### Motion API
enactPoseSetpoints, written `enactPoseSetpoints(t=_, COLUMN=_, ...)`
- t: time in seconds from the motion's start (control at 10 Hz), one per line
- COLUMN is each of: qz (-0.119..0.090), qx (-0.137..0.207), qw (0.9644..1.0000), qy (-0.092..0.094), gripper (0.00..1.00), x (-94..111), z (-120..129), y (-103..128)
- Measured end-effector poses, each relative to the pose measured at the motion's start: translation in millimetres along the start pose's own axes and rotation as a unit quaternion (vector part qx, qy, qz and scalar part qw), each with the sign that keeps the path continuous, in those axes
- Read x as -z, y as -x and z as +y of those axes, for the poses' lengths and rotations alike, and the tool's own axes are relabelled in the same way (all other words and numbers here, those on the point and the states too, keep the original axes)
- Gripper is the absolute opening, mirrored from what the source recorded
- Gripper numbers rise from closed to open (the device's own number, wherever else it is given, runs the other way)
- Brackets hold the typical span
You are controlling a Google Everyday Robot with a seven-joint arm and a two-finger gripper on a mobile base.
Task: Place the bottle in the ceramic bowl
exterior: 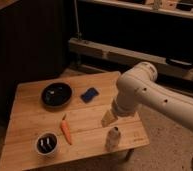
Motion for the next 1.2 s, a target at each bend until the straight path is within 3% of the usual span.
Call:
enactPoseSetpoints(t=0.3, qz=0.006, qx=0.016, qw=0.9995, qy=-0.026, gripper=0.80, x=-9.9, z=25.0, y=0.5)
enactPoseSetpoints(t=0.7, qz=0.025, qx=-0.003, qw=0.9991, qy=-0.034, gripper=0.80, x=-31.1, z=8.9, y=10.9)
enactPoseSetpoints(t=1.2, qz=0.034, qx=-0.028, qw=0.9983, qy=-0.037, gripper=0.80, x=-33.5, z=-8.0, y=1.0)
